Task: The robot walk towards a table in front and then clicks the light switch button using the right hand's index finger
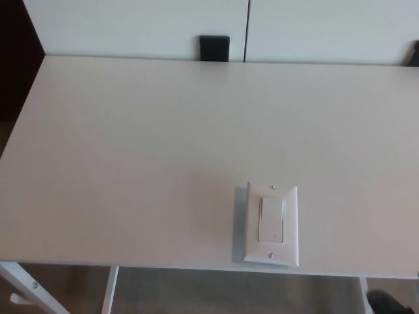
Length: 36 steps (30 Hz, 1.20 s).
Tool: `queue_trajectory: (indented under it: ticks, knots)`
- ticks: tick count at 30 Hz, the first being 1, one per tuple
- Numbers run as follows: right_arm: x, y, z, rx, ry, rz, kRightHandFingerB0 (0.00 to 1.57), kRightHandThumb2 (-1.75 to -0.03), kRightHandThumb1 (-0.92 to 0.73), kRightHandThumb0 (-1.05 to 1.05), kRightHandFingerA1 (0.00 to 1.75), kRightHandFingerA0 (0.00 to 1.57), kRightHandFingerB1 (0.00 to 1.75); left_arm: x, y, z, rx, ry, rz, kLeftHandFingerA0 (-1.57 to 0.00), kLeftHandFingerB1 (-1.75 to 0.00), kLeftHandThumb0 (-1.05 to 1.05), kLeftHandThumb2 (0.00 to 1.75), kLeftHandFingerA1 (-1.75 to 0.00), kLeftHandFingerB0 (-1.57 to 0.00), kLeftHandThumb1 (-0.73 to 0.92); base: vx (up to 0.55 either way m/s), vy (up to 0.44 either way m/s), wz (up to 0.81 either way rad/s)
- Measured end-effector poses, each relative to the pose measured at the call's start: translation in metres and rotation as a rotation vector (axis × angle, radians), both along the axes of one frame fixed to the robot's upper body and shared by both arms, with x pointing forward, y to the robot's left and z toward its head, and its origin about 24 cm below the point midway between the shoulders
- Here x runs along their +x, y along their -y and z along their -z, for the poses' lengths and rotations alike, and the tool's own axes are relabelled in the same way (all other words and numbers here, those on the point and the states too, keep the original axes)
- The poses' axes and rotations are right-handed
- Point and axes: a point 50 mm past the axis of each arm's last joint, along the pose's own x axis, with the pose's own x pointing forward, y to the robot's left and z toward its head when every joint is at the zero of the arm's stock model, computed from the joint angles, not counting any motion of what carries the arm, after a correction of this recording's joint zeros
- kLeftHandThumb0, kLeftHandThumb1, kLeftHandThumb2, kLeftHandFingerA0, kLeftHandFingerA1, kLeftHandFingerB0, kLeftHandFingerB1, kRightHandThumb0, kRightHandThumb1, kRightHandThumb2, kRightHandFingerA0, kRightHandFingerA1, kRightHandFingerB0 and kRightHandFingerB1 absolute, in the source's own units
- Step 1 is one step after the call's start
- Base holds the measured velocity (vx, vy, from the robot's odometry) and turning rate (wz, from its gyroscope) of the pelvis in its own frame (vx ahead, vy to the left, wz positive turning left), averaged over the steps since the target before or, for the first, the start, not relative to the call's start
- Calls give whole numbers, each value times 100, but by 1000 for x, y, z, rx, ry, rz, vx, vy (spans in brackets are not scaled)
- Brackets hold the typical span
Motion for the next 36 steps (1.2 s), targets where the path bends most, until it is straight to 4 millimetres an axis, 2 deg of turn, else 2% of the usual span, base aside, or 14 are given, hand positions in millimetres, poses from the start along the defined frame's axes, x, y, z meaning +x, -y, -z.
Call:
queue_trajectory:
  ticks: [2,9,11,20,24,25,27,28,36]
  knots:
    - [-6,6,8,-7,-28,21,11,-90,-50,-76,35,0,39,1,0,0,0,2,-1,-56,-40,-38,60,-47,-34,70,0,0,0]
    - [-22,20,33,-6,-115,78,14,-85,-48,-75,34,2,39,0,-2,3,4,-9,-8,-53,-40,-35,61,-47,-34,70,0,0,0]
    - [-24,22,46,5,-154,92,12,-88,-48,-74,32,1,38,-2,-1,3,5,-10,-6,-53,-40,-35,61,-48,-33,71,0,0,0]
    - [-21,41,105,81,-369,223,11,-87,-48,-76,43,3,39,-2,0,3,8,-9,6,-55,-40,-37,61,-47,-33,70,0,0,0]
    - [-18,47,116,124,-420,256,9,-84,-47,-73,45,3,40,1,1,2,10,0,10,-57,-40,-34,60,-48,-35,68,0,0,0]
    - [-18,47,117,137,-430,261,11,-82,-46,-72,43,3,39,1,1,2,9,2,11,-51,-49,-41,80,-57,-31,56,0,0,0]
    - [-19,48,120,177,-456,274,11,-82,-46,-72,43,4,39,2,2,1,10,7,14,-51,-49,-41,80,-57,-31,56,0,0,0]
    - [-19,48,121,190,-464,279,11,-84,-46,-74,42,3,38,2,2,0,11,8,15,-57,-41,-36,60,-49,-35,69,0,0,0]
    - [-22,50,132,321,-532,322,10,-85,-46,-73,41,2,38,3,2,0,14,12,20,-57,-41,-34,60,-48,-36,70,0,0,0]
